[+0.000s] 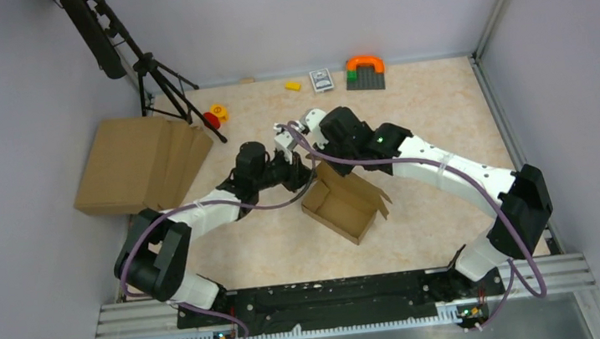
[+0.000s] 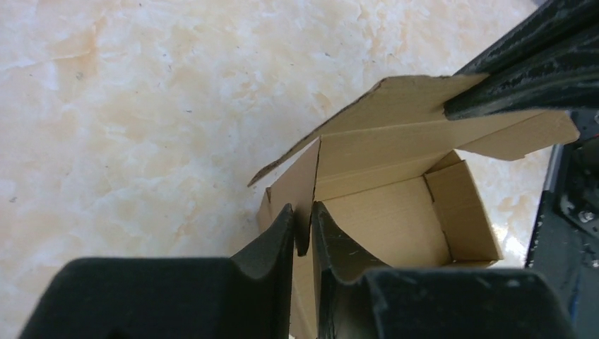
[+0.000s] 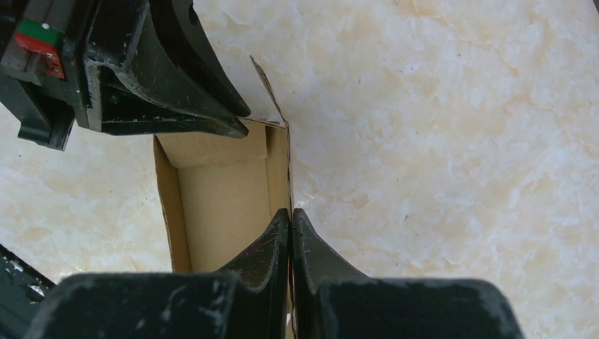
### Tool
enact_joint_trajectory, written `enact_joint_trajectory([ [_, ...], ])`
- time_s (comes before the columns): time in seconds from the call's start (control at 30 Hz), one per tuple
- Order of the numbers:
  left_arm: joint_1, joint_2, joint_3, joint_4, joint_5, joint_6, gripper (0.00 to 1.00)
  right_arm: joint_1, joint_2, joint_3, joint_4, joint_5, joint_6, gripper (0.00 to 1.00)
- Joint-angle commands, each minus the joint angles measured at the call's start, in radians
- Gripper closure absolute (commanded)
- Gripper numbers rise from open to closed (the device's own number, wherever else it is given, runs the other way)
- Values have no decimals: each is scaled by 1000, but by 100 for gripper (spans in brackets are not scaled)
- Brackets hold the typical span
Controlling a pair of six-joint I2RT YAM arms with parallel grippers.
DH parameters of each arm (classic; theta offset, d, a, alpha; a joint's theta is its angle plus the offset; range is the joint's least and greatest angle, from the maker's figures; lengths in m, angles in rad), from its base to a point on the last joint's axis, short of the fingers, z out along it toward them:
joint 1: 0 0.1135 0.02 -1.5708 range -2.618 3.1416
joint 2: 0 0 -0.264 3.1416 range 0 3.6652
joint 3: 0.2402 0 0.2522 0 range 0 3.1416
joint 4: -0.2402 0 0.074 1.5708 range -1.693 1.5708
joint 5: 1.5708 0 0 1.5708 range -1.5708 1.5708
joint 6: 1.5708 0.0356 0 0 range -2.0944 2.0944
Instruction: Fold the paper box
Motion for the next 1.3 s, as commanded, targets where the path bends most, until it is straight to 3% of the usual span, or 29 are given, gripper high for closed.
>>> enact_joint_trajectory([
  [0.0, 2, -31, 91, -56, 29, -112, 86, -1, -32, 6, 47, 30, 25, 100],
  [0.3, 2, 24, 112, -65, 63, -252, 92, -3, -40, -9, 59, 28, 35, 100],
  [0.67, -36, -95, -90, 86, -62, -264, 97, 19, -71, -74, 113, 43, 50, 100],
  [0.93, -49, -175, -96, 67, -141, -205, 100, 18, -114, -97, 91, 10, 35, 77],
  [1.0, -51, -187, -103, 75, -138, -199, 100, 18, -116, -93, 57, -13, 39, 66],
  [1.13, -62, -195, -121, 105, -132, -195, 100, 18, -141, -114, 25, -26, 61, 23],
  [1.17, -66, -196, -123, 110, -130, -191, 100, 14, -147, -122, 21, -21, 64, 17],
  [1.27, -70, -198, -131, 125, -120, -178, 100, -20, -162, -136, 5, -49, 62, 14],
])
